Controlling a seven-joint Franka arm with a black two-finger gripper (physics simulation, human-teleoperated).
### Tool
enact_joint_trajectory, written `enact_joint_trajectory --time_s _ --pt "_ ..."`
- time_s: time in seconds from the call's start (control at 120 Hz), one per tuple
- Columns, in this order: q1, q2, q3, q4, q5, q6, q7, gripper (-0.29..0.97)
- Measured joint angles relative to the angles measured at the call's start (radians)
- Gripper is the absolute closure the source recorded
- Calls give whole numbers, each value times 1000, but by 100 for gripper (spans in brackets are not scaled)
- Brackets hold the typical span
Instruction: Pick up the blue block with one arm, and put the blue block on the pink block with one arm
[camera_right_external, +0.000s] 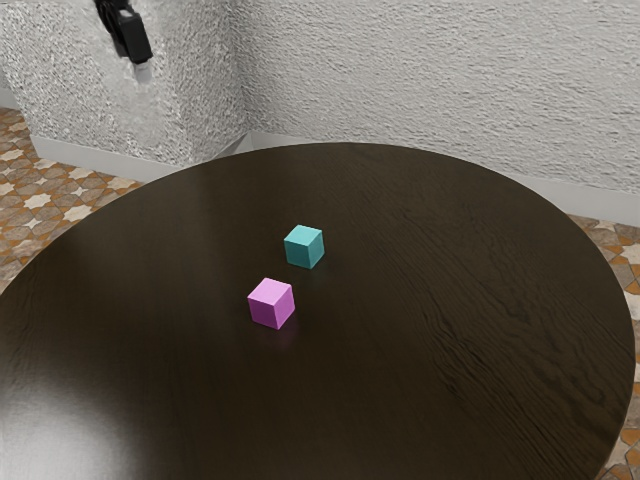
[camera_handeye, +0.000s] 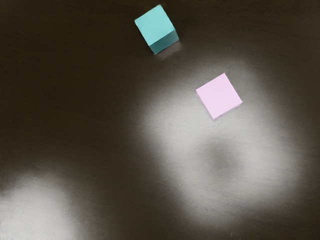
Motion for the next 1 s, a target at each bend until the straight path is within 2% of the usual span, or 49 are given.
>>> enact_joint_trajectory --time_s 0.017,0.083,0.15,0.225,0.3,0.425,0.567,0.667,0.817,0.867,0.933,1.0 --pt "23 17 -1 8 -17 13 -22 0" --pt "223 203 -26 24 -156 88 -105 0" --pt "441 382 -165 29 -292 184 -173 0" --pt "542 476 -255 26 -373 267 -242 0" --pt "558 515 -289 18 -416 324 -302 0" --pt "517 552 -308 13 -450 389 -390 0" --pt "459 598 -339 13 -465 463 -482 0" --pt "408 635 -326 14 -471 495 -537 0" --pt "403 677 -371 13 -482 492 -605 0" --pt "427 684 -377 38 -485 479 -621 0" --pt "509 722 -426 140 -483 464 -624 0" --pt "553 761 -450 220 -481 453 -611 0"
